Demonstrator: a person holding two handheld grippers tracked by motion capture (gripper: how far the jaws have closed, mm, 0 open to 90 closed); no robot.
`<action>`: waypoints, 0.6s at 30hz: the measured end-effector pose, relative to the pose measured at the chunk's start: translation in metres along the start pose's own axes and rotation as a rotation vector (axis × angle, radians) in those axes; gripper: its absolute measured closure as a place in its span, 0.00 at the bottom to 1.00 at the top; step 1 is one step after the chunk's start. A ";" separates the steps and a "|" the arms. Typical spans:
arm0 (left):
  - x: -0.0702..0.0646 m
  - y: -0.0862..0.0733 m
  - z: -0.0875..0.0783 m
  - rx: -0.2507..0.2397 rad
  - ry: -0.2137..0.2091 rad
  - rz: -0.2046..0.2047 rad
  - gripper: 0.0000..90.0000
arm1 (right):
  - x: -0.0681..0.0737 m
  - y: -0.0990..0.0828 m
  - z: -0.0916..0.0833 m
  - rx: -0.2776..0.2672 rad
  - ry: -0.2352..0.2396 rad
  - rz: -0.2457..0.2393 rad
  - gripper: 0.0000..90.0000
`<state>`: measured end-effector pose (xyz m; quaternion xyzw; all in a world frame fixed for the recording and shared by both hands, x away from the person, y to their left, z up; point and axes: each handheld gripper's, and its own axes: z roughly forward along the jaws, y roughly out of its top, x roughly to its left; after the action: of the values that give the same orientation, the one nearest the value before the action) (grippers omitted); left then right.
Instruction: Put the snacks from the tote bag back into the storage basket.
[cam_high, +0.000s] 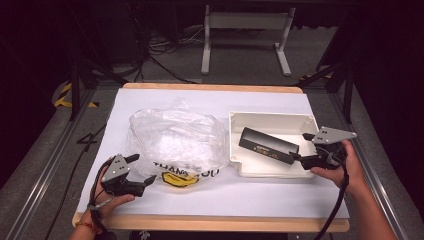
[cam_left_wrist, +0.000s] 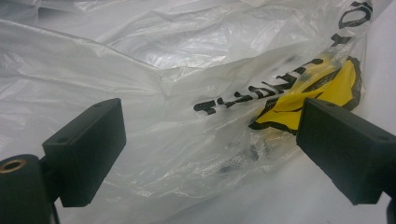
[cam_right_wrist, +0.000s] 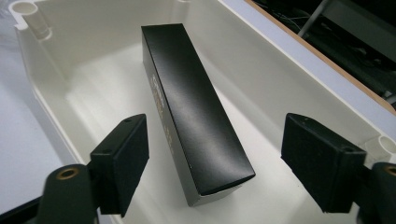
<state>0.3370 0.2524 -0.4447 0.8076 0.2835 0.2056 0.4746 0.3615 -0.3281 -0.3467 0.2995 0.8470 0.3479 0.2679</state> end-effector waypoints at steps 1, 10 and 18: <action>0.000 0.000 0.000 -0.002 0.001 -0.002 0.10 | 0.000 -0.002 -0.004 -0.027 -0.003 0.025 0.23; -0.001 0.000 0.000 0.002 0.000 0.000 0.10 | 0.003 -0.010 -0.018 -0.052 -0.039 0.047 0.21; -0.001 -0.001 0.001 0.010 0.000 -0.001 0.10 | 0.007 -0.020 -0.030 -0.062 -0.068 0.051 0.20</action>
<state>0.3365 0.2515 -0.4458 0.8098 0.2850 0.2040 0.4704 0.3300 -0.3475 -0.3451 0.3241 0.8185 0.3703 0.2965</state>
